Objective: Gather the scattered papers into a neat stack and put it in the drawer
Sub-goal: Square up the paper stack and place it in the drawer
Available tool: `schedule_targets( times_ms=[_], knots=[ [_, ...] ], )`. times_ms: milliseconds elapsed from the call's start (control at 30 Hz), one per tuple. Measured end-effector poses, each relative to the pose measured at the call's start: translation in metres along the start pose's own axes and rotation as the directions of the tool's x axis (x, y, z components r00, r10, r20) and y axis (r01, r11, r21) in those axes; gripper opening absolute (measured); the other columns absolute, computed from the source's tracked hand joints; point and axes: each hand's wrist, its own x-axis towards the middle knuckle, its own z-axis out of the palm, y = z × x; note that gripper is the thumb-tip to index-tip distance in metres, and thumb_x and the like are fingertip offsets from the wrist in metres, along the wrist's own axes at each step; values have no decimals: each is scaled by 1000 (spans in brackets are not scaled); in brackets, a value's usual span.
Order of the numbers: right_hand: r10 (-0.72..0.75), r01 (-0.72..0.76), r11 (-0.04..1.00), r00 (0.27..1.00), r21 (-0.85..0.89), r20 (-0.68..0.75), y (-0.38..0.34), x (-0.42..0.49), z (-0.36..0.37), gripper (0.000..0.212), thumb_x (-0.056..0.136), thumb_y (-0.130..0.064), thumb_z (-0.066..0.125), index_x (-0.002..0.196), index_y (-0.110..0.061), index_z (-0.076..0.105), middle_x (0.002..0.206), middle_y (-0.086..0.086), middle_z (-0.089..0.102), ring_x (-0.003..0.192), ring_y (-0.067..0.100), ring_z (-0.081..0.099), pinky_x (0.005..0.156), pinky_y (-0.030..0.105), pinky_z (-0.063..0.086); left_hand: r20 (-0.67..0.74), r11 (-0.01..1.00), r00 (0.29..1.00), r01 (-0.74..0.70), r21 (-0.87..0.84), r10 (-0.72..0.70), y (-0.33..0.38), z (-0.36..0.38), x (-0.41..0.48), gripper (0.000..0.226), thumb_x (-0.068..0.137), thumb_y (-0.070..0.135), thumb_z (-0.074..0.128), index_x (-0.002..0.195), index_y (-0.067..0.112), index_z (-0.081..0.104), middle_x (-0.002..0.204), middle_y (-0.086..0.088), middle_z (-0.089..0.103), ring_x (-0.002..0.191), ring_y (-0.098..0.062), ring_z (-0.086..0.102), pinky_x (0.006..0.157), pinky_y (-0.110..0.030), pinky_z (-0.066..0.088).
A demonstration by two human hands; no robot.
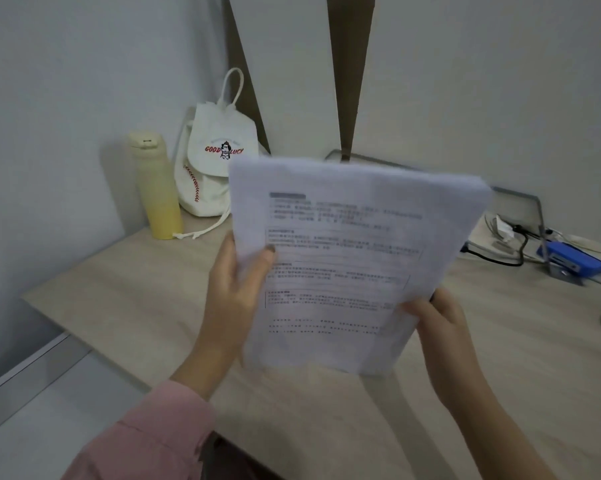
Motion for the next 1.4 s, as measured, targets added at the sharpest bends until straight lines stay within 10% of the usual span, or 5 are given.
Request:
schedule_targets(
  times_ms=[800, 1400],
  knots=[
    [138, -138, 990, 990, -13, -35, 28, -16, 6, 45, 88, 3, 39, 97, -33, 65, 94, -26, 71, 92, -9, 61, 80, 21, 44, -38, 985, 991, 130, 114, -126, -49, -13, -39, 13, 85, 30, 46, 94, 23, 52, 88, 18, 66, 83, 0, 63, 70, -14, 49],
    [352, -279, 936, 716, -215, 602, 50, -88, 175, 24, 94, -11, 49, 106, -22, 66, 89, 8, 76, 69, 17, 71, 53, 23, 55, -431, 796, 831, 508, 329, -352, 33, -248, -115, 7, 92, 17, 52, 87, 21, 54, 85, 6, 66, 76, -13, 61, 70, -31, 48]
  ],
)
